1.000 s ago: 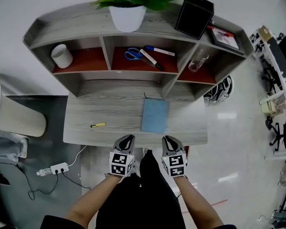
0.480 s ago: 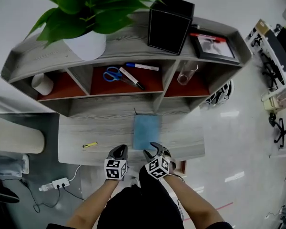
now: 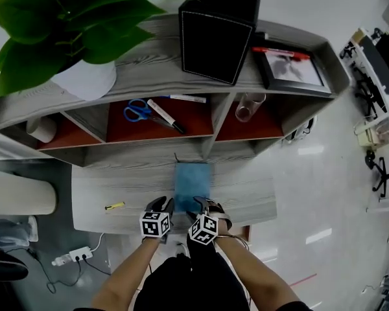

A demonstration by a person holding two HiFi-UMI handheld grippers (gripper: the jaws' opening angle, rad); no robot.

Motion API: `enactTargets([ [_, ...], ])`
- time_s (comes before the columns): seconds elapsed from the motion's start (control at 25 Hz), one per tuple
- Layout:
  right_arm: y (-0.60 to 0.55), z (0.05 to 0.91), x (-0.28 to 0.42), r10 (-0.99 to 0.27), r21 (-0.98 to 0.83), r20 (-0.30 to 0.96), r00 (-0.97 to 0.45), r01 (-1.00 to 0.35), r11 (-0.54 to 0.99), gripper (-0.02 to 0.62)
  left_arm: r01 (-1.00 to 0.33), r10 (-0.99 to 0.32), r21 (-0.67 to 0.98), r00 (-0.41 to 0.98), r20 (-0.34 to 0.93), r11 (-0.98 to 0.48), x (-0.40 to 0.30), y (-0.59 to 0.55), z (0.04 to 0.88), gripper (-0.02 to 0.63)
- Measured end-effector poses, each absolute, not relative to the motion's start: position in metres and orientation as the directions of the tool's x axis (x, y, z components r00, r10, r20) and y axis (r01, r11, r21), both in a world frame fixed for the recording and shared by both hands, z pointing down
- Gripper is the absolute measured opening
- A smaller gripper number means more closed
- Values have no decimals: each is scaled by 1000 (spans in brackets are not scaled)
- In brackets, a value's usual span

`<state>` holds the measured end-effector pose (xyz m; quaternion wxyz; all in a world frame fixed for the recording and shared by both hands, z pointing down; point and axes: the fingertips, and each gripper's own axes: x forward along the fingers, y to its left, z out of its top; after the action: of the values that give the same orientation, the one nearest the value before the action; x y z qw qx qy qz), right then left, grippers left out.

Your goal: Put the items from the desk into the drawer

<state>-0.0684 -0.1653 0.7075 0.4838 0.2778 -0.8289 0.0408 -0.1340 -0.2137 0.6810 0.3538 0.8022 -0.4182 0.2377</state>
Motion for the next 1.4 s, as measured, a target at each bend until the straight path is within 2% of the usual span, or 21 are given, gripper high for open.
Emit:
enactTargets([
  [0.4,-163,730,-80,-363,174,838,-406,-432,885,287,-794,-419,306,555,719,-526,-119,-202,700,129],
  [0.8,-160,731,-85,-319,162,838,-444,-356,920,285,-775,-383,283,550,742,-564,-116,-191,711,129],
  [0.96,-160,731,-83,-310,134,827,-469,-372,919,235,-772,-372,294,556,744,-564,-113,-189,714,129],
  [1.2,-159,728,-83,-291,96,814,-503,-378,921,212,-770,-355,361,585,729,-526,-108,-192,715,130],
  [1.32,-157,726,-83,-291,69,797,-530,-398,915,166,-757,-336,392,606,721,-522,-103,-190,716,130],
  [1.4,-158,725,-82,-291,43,785,-548,-420,907,164,-751,-325,414,617,717,-515,-101,-189,716,131],
])
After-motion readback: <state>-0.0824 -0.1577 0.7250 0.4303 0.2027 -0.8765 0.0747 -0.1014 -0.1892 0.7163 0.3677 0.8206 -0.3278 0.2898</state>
